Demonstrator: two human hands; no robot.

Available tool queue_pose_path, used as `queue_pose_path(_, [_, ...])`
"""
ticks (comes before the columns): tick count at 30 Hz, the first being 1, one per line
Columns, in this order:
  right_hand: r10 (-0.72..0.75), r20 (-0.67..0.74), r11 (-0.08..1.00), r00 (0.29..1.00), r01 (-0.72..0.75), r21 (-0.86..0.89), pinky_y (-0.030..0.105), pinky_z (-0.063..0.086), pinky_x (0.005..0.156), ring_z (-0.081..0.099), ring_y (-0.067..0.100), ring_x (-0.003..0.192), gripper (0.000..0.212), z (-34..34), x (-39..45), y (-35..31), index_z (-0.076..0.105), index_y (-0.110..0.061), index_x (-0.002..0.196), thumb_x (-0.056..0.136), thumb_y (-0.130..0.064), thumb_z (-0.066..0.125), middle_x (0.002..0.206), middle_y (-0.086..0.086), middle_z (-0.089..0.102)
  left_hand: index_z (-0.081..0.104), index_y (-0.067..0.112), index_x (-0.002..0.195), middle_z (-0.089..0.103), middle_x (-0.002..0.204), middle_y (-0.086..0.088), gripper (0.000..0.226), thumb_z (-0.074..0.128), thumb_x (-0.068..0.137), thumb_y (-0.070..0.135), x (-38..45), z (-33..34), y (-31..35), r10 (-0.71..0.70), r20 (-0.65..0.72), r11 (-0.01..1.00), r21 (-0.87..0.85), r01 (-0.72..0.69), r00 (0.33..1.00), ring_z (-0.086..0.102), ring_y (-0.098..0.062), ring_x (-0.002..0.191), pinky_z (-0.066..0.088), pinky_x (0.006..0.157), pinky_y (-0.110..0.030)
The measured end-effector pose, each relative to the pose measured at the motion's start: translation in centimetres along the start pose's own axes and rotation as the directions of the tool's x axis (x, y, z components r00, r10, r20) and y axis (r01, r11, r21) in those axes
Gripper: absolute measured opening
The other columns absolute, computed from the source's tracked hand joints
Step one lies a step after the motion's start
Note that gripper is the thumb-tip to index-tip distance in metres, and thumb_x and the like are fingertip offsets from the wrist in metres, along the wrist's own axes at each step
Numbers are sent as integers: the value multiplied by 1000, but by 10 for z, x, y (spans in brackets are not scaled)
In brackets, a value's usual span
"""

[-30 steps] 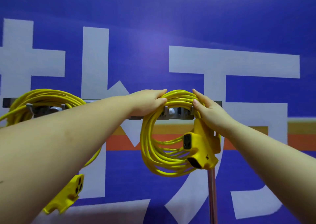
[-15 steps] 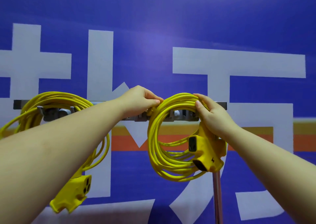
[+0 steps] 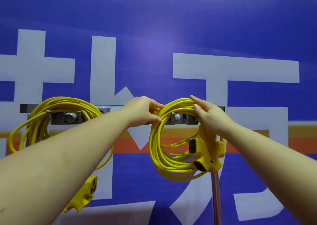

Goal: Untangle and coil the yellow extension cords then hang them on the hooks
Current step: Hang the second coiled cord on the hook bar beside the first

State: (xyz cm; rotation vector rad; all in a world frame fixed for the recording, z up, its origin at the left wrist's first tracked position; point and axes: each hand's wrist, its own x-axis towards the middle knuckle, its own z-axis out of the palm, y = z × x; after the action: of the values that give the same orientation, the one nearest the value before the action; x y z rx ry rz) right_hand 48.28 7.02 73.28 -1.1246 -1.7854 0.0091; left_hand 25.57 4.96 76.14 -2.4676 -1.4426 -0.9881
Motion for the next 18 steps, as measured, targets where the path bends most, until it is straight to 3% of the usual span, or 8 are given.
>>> queue_pose_path(6, [-10, -10, 996, 1000, 9, -84, 32, 39, 97, 40, 22, 131, 48, 2, -8, -7, 24, -35, 146, 100, -34, 37, 147, 2, 38, 55, 26, 124, 65, 117, 1, 48, 69, 80, 38, 0, 9, 2, 8, -123, 989, 147, 10, 992, 62, -15, 100, 54, 85, -31])
queue_pose_path(10, [-34, 31, 988, 999, 38, -148, 32, 41, 97, 40, 22, 132, 58, 2, -12, -8, 17, -35, 148, 97, -37, 44, 149, 0, 34, 51, 29, 131, 62, 123, 2, 48, 62, 86, 39, -6, 10, 1, 12, -104, 990, 141, 3, 995, 57, -15, 110, 48, 86, -29])
queue_pose_path(13, [-63, 75, 983, 995, 75, -170, 38, 37, 106, 30, 21, 139, 75, 1, -13, -7, 8, -36, 148, 90, -44, 54, 154, -2, 25, 47, 33, 134, 61, 125, 3, 46, 52, 90, 45, -9, 9, -2, 39, -82, 987, 159, -25, 996, 55, -16, 113, 47, 88, -31])
queue_pose_path(18, [-32, 121, 974, 992, 58, -217, 41, 37, 106, 26, 24, 141, 91, -5, -10, -12, -2, -36, 149, 84, -48, 61, 157, -2, 18, 38, 25, 141, 52, 136, -3, 56, 52, 91, 44, -9, -2, -1, -4, 9, 994, 112, 3, 1000, 53, -20, 118, 47, 97, -35])
